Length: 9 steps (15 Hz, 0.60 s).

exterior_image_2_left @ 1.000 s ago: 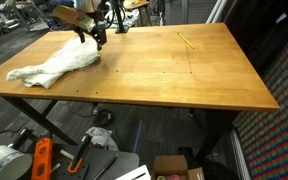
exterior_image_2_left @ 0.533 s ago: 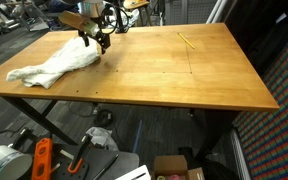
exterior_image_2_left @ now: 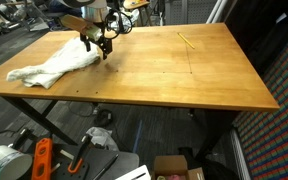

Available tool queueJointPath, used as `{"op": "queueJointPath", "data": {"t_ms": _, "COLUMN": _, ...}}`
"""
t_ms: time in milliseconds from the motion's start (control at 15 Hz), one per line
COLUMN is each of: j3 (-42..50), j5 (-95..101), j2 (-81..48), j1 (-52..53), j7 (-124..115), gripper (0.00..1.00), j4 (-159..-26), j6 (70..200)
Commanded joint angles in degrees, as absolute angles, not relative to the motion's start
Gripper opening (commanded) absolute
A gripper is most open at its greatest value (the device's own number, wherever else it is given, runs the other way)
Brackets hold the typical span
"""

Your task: Fold the towel in half

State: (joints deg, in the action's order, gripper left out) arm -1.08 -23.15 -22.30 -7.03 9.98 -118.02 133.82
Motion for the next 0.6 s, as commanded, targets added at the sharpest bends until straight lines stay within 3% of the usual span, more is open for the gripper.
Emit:
{"op": "queueJointPath", "data": {"t_ms": 0, "j3": -0.3, "j5": -23.7, "j2": -16.5, "j1": -10.5, "j7": 13.7, "gripper": 1.00, "j4": -122.5, "j6": 128.9}}
{"op": "queueJointPath", "data": {"t_ms": 533, "j3": 2.0, "j5": -34.5, "j2": -9.1, "j1": -15.0, "j7": 25.1, "gripper": 1.00, "j4": -131.3, "j6": 113.5}}
